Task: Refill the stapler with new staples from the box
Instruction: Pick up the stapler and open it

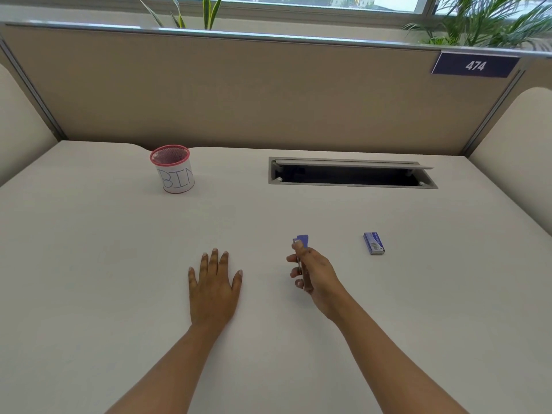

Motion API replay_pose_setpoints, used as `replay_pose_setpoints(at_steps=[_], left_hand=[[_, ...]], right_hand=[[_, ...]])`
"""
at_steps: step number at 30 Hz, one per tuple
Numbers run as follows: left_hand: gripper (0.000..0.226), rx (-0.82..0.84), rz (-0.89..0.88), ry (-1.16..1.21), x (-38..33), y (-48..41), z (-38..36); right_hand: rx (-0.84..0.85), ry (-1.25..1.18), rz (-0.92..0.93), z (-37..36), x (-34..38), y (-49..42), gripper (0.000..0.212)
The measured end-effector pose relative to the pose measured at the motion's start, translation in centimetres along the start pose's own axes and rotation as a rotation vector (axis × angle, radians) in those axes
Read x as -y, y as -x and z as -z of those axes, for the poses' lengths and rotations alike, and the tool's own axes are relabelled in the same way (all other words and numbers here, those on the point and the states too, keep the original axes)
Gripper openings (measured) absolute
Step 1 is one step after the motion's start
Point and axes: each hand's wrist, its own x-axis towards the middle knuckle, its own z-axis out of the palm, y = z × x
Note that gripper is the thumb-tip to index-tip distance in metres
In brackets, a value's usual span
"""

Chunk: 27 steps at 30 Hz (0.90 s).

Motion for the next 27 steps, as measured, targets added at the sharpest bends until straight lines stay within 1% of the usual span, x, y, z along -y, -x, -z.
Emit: replay_pose_setpoints(at_steps=[2,4,7,10,15,17,20,25,27], left_hand=[[0.084,-0.001,0.002,0.004,-0.02,0.02,-0.01],[0.082,-0.001,0.005,0.005,0.0,-0.01,-0.01],[0.08,0.001,0.003,0.003,0.02,-0.04,-0.07],[0.078,0.009,0.005,0.007,0.07,-0.08,-0.11],[0.08,-0.001,-0.006,-0.015,0.05,-0.06,-0.15],[0.079,-0.002,-0.003,-0.005,0.03,-0.05,-0.15],[0.083,0.001,0.001,-0.013,-0.07,0.03,0.02],[0.084,-0.001,0.001,-0.005,-0.03,0.01,0.03],[0.082,-0.008,0.004,-0.008,-0.05,0.01,0.06]], right_hand=[[0.084,-0.17,-0.057,0.13,0.13,-0.05,0.043],[0.181,-0.291,-0.069,0.28,0.19,-0.07,0.051],[0.263,-0.428,-0.079,0.33,0.34,-0.13,0.053],[0.269,-0.515,-0.088,0.28,0.49,-0.35,0.05],[0.254,-0.537,-0.069,0.44,0.65,-0.6,0.046],[0.252,-0.533,-0.07,0.49,0.57,-0.63,0.048],[0.263,-0.538,-0.08,0.49,0.35,-0.61,0.052],[0.232,-0.512,-0.056,0.37,0.22,-0.65,0.045],[0.215,-0.501,-0.048,0.44,0.2,-0.69,0.046]])
